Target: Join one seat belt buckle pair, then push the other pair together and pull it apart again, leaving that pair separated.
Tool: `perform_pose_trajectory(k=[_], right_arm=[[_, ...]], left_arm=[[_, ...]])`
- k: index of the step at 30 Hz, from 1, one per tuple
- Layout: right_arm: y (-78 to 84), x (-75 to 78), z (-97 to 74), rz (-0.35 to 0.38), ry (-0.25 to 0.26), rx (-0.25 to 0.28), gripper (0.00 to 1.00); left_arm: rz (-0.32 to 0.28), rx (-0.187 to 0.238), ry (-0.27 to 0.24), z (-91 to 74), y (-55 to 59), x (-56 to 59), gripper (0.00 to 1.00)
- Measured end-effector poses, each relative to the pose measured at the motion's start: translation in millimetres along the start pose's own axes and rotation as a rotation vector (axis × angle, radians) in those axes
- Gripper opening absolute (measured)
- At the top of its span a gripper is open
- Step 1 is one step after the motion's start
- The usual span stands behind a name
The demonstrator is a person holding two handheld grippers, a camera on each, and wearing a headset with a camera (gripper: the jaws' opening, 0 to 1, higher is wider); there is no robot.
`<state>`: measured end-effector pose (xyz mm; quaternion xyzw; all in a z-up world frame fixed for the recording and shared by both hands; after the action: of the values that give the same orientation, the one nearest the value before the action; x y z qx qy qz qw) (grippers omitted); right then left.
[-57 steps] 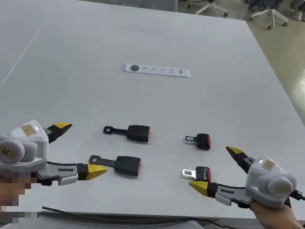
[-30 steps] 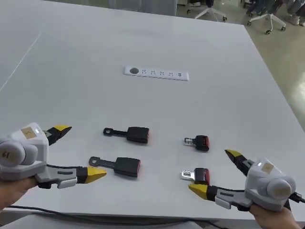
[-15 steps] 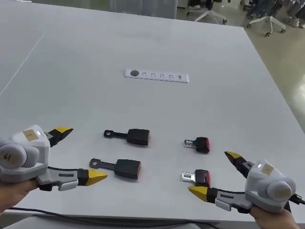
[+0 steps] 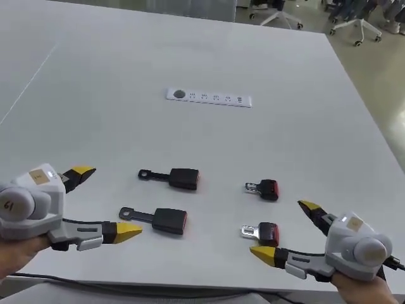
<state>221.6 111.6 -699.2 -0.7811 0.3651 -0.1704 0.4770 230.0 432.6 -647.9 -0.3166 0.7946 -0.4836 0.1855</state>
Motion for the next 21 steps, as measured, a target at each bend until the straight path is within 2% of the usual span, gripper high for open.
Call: perform_pose_trajectory(k=[10, 21], right_arm=[[0.3, 2.3, 2.0, -0.001, -0.008, -0.008, 1.0], [8.3, 4.5, 5.4, -0.001, -0.041, -0.047, 0.99]], left_arm=[[-0.003, -0.002, -0.002, 2.9, 0.5, -1.3, 1.0], [0.006, -0.013, 0.015, 13.5, 0.0, 0.5, 1.0]])
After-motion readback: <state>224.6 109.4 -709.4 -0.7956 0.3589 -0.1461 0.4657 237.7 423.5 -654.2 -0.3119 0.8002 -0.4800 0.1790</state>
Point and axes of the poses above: the centre of the closed fingertips' face, and the gripper's own axes: z roughly forward along the fingers, x roughly to its right, y roughly out of its underside, the point moved 3 cm from there along -z, roughly backward along the fingers, and after that the axes turned 3 degrees about z, right-handed, at the moved point
